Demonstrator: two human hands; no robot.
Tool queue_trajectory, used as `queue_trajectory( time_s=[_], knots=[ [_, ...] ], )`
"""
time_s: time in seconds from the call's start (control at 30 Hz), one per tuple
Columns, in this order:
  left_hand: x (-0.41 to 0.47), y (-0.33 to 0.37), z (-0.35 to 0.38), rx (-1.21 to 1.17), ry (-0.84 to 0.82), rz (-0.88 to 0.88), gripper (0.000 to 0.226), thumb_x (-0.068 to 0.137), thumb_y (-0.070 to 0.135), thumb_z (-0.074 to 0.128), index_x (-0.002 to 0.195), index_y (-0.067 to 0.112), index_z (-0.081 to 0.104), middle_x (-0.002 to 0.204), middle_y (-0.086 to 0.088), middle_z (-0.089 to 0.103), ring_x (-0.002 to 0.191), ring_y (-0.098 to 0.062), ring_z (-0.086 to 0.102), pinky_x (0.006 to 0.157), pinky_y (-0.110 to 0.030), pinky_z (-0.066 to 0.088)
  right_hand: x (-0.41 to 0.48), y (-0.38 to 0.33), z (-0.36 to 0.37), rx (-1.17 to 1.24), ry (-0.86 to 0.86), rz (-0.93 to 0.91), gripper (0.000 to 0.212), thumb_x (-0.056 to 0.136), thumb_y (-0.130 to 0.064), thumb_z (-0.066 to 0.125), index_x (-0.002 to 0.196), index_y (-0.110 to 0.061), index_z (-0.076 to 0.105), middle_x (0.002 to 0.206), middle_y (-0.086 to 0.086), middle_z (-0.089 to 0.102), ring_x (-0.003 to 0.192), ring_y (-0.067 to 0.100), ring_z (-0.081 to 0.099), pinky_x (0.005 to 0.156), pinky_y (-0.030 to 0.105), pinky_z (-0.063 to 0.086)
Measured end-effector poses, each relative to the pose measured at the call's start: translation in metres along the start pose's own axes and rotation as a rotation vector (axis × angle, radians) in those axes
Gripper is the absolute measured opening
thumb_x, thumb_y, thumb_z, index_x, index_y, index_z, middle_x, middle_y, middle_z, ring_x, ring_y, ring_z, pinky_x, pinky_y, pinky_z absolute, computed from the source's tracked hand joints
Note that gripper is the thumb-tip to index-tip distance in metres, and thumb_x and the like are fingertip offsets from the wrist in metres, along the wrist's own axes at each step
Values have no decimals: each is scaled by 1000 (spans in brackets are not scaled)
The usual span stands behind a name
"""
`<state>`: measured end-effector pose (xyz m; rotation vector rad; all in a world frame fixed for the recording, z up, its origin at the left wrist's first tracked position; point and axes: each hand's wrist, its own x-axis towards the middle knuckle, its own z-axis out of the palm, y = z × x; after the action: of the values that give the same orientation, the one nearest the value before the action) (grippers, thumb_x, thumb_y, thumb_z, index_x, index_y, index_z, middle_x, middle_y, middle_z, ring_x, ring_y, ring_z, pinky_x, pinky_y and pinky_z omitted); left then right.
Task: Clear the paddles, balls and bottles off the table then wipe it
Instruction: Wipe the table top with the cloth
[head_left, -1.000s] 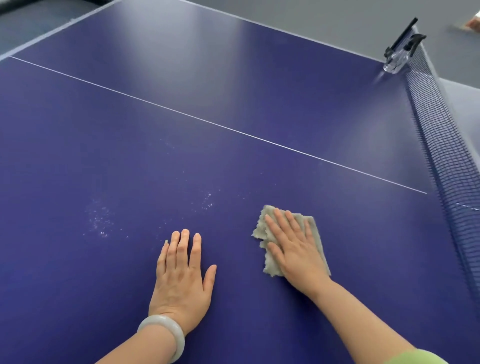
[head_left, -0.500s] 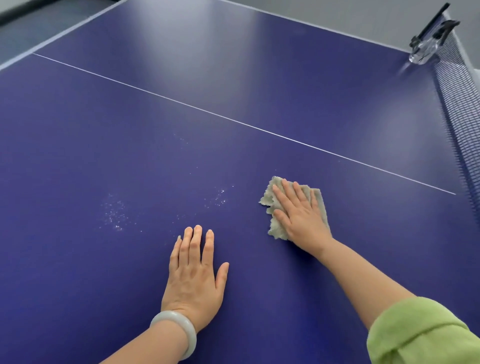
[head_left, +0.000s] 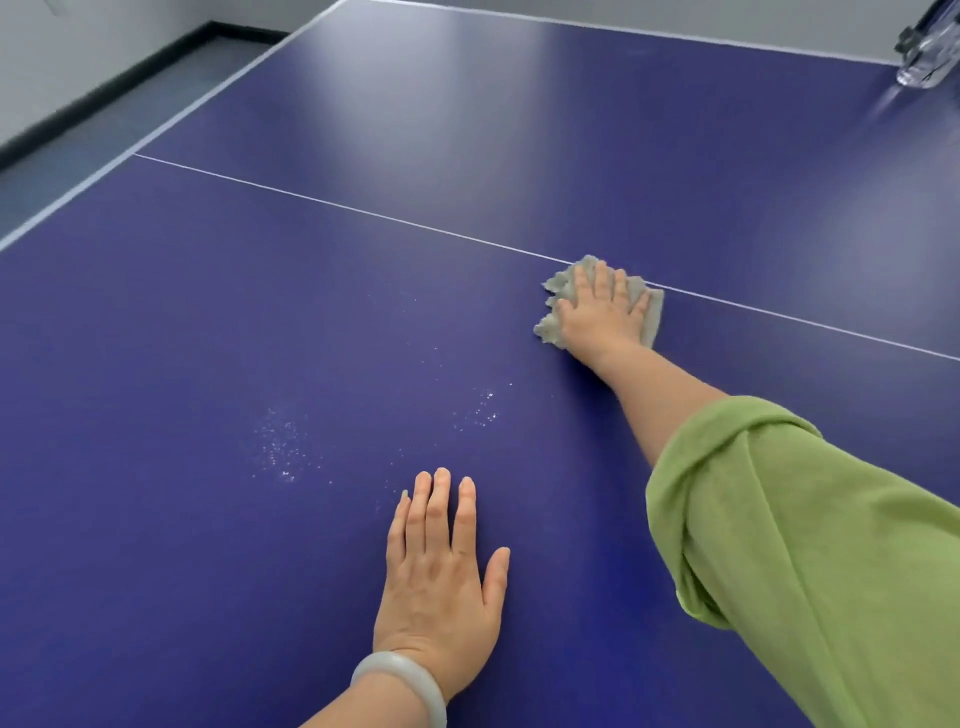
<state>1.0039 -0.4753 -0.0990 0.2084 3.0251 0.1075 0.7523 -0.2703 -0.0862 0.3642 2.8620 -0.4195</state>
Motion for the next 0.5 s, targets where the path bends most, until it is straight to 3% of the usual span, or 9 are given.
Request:
queue_trajectory(
  time_s=[0.13, 0.23, 0.3, 0.4, 0.5],
  knots=[
    [0, 1, -1, 22, 6, -6, 67, 93, 51, 30, 144, 10, 45, 148, -14, 41, 140, -32, 37, 112, -47, 23, -57, -53, 27, -106, -65, -407, 57, 104, -44, 16, 156, -31, -2, 163, -5, -13, 149, 19, -16, 118, 49, -16],
    [-1, 1, 0, 19, 5, -3, 67, 94, 51, 29, 144, 10, 44, 148, -14, 40, 141, -32, 35, 113, -47, 22, -72, -10, 22, -130, -77, -500, 56, 104, -47, 16, 155, -35, -1, 163, -10, -12, 149, 15, -15, 118, 47, -15],
    [-1, 1, 1, 12, 6, -9, 67, 95, 52, 26, 146, 11, 41, 150, -13, 38, 142, -32, 33, 113, -47, 21, -67, 47, 10, -105, -16, -331, 56, 103, -48, 17, 155, -37, -2, 163, -11, -12, 149, 14, -14, 119, 46, -13],
    [0, 1, 3, 6, 14, -10, 67, 96, 53, 22, 146, 12, 37, 150, -13, 37, 143, -33, 32, 114, -47, 20, -69, 138, -14, -36, 75, 82, 57, 103, -47, 18, 155, -35, -1, 163, -9, -9, 150, 16, -11, 120, 49, -9],
    [0, 1, 3, 8, 26, -15, 67, 98, 53, 13, 145, 12, 36, 150, -12, 37, 142, -33, 33, 114, -46, 19, -86, 170, -17, 4, 148, 377, 59, 102, -46, 17, 156, -28, 2, 164, -3, -5, 151, 21, -7, 119, 54, -5]
  ],
)
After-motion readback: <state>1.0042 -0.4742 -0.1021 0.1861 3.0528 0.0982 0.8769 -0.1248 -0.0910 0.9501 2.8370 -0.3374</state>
